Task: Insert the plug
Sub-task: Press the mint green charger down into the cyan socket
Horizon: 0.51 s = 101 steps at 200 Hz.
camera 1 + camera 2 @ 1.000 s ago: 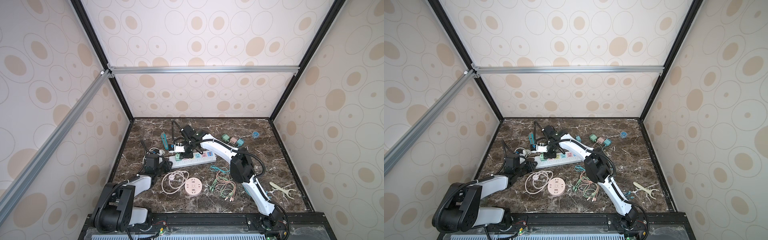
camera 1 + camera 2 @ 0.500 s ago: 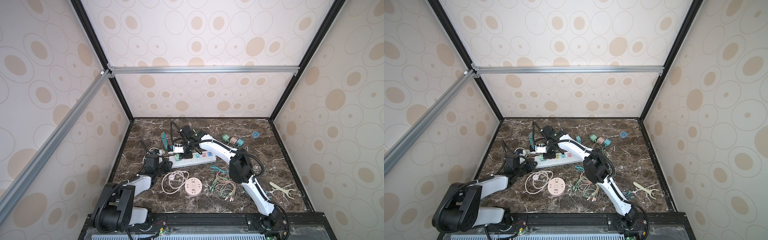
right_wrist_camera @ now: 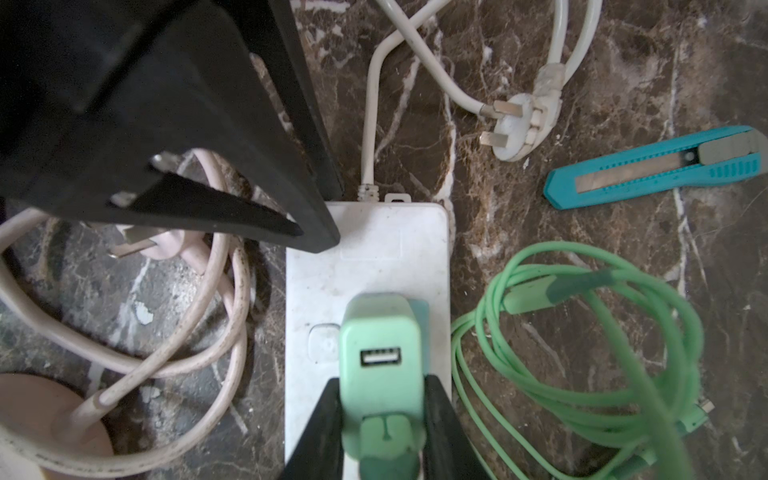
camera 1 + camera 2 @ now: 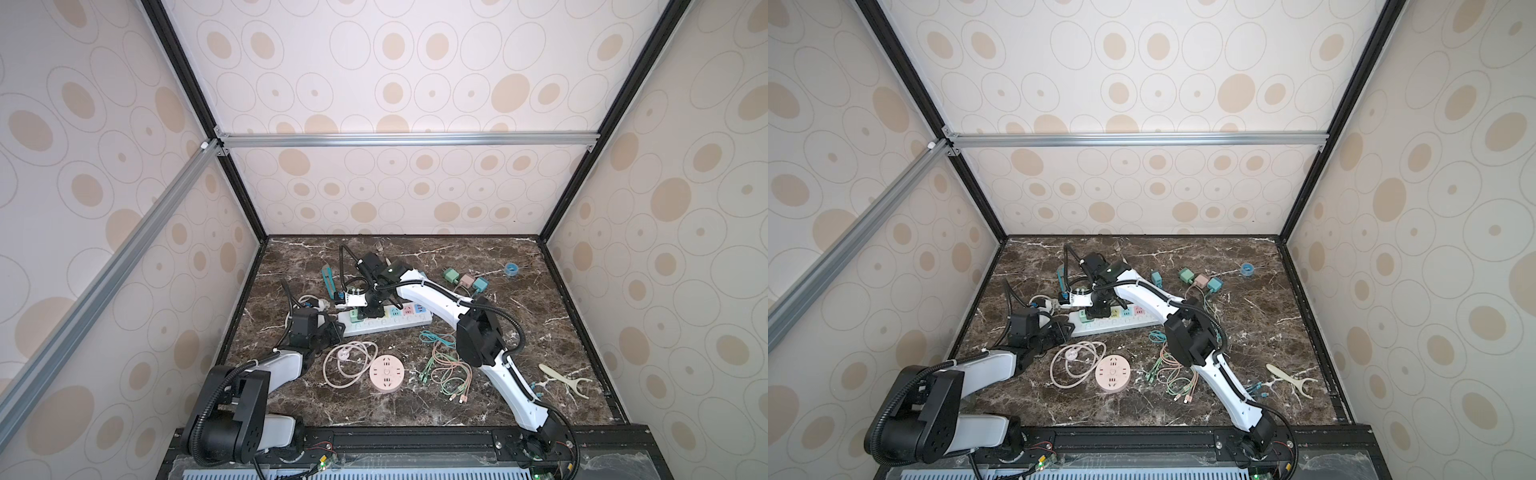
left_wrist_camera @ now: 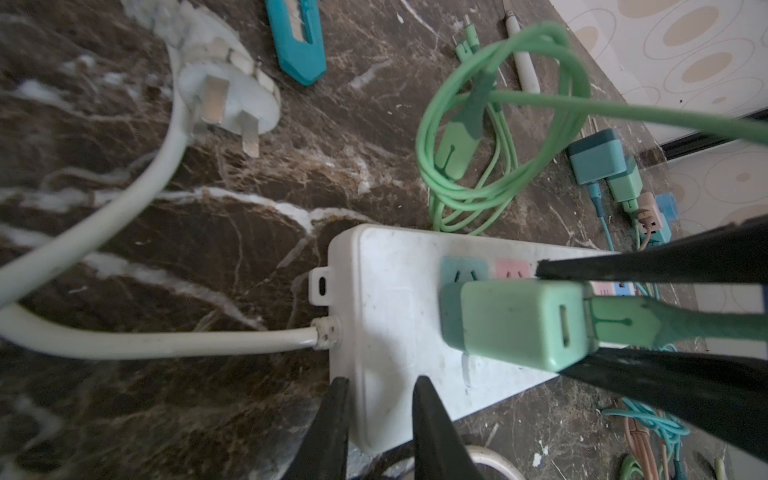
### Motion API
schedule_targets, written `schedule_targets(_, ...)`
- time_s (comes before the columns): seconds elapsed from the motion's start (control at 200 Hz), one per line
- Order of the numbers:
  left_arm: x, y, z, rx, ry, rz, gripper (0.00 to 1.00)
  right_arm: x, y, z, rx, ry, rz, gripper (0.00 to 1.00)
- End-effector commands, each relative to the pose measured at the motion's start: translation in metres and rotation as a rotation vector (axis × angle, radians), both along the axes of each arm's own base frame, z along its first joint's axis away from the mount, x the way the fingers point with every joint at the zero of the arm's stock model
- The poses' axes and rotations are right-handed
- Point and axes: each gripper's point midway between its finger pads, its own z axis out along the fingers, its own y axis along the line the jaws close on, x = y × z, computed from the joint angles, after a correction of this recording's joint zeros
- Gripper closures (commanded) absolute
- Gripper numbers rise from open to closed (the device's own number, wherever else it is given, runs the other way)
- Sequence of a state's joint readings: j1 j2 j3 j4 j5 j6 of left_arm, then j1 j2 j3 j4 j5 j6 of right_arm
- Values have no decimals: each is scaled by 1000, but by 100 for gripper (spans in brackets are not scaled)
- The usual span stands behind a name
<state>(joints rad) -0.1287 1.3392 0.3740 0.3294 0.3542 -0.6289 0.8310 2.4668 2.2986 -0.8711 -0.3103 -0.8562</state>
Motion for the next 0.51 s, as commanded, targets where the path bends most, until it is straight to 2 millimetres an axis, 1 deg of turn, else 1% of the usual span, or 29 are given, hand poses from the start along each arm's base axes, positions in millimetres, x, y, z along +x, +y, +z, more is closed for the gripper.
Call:
schedule_targets(0.0,6,-1,11,-17,-37,-5,73,-7,-13,-51,-129,35,6,100)
schedule_targets(0.06,6,-1,12,-18,-40,-4,73,-7,-14,-52,-129,39,3,100)
schedule_targets(0.2,8,-1,23,-20,-58,-3,73,-9,-12,-46,-116,48,-3,100)
schedule_targets(0.275,8,-1,31,-20,-71,-1,71,-9,-10,-39,-95,50,-11,99)
schedule_targets(0.315,10,0,39,-20,-94,3,70,-10,-9,-37,-85,53,-13,97)
schedule_targets(0.33,7,1,36,-16,-76,5,70,-10,-8,-35,-78,52,-12,97)
schedule_targets(0.385,7,3,41,-7,-87,14,67,-10,-4,-28,-49,49,-14,93)
schedule_targets(0.5,5,9,44,14,-88,35,63,-10,3,-11,7,41,-18,89)
